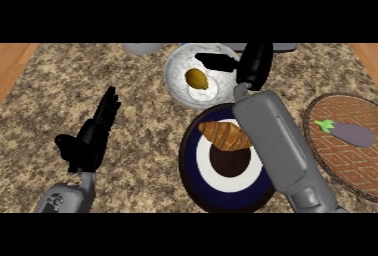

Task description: Pick the lemon from the plate and place it in the bowl

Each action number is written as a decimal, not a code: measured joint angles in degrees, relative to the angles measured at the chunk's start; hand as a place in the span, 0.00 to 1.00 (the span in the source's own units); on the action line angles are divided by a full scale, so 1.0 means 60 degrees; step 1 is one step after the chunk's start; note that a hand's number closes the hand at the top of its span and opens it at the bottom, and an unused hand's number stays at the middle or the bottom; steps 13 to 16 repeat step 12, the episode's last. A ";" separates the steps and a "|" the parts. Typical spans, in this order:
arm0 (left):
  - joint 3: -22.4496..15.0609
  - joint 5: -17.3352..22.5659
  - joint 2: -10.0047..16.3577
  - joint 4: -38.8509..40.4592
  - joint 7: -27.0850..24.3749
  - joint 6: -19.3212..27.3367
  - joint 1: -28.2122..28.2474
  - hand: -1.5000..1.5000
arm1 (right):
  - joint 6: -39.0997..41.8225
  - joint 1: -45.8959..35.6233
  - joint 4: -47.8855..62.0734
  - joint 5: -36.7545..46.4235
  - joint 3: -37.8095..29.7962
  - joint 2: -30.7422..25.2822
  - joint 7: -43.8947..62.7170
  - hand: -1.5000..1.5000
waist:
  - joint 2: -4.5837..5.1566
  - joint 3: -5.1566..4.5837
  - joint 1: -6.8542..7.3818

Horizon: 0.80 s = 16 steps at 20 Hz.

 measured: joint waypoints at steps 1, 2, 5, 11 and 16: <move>0.0008 -0.0031 -0.0016 -0.0015 0.0014 0.0000 0.0013 0.50 | 0.0179 0.0378 -0.0534 -0.0087 0.0094 -0.0029 0.0017 0.00 | -0.0004 0.0000 -0.0017; 0.0102 0.0013 -0.0008 0.0124 -0.0062 -0.0090 -0.0040 0.50 | 0.0276 0.0695 -0.1016 -0.0137 0.0198 -0.0023 0.0077 0.00 | -0.0001 0.0000 -0.0027; 0.0214 0.0024 0.0051 -0.0053 -0.0002 -0.0228 0.0082 0.50 | 0.0723 0.1704 -0.2355 -0.0436 0.0405 -0.0114 -0.0024 0.00 | 0.0005 -0.0001 -0.0009; 0.0183 -0.0327 -0.0318 0.0129 -0.0240 -0.0228 0.0165 0.50 | 0.1362 0.3250 -0.4112 -0.0698 0.0752 -0.0182 -0.0220 0.00 | 0.0028 -0.0001 0.0035; 0.0193 -0.0344 -0.0337 0.0120 -0.0259 -0.0275 0.0197 0.50 | 0.1465 0.3575 -0.4575 -0.0576 0.0898 -0.0193 -0.0053 0.00 | 0.0029 -0.0001 0.0030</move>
